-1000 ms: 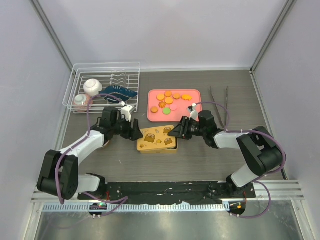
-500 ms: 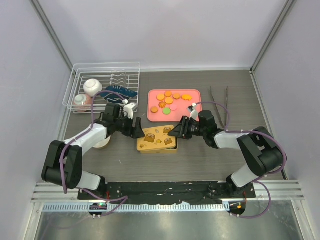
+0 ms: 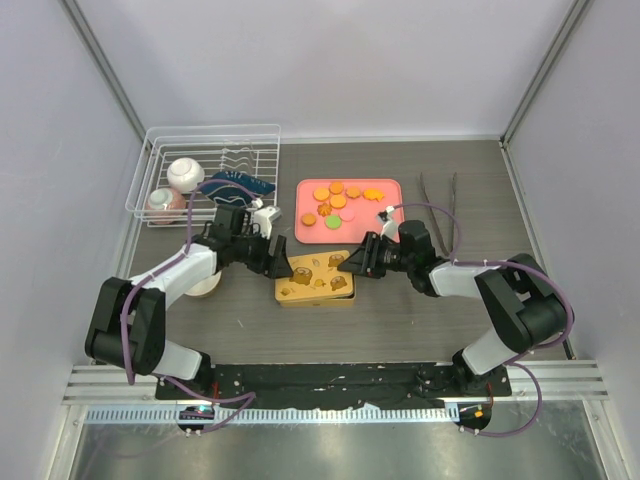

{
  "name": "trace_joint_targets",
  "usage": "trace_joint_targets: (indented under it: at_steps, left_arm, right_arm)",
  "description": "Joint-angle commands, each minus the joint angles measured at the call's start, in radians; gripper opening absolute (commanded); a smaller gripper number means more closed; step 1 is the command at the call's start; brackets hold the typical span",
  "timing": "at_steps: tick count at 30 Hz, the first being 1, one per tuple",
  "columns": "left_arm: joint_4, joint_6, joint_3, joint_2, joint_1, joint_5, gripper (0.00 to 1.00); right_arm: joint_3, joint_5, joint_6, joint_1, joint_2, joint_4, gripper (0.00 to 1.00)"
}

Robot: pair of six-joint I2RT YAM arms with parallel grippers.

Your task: Pack the cookies

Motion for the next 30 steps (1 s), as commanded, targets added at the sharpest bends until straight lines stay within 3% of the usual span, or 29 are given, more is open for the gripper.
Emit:
trace_joint_targets:
  at_steps: [1, 30]
  left_arm:
    - [-0.009, 0.015, 0.034, -0.011, -0.006, 0.028, 0.75]
    - [-0.015, 0.012, 0.081, 0.017, -0.018, 0.011, 0.74]
  right_arm:
    - [0.012, -0.007, -0.022, -0.005, -0.042, 0.021, 0.43]
    - [0.06, 0.016, -0.137, -0.03, -0.084, -0.14, 0.44]
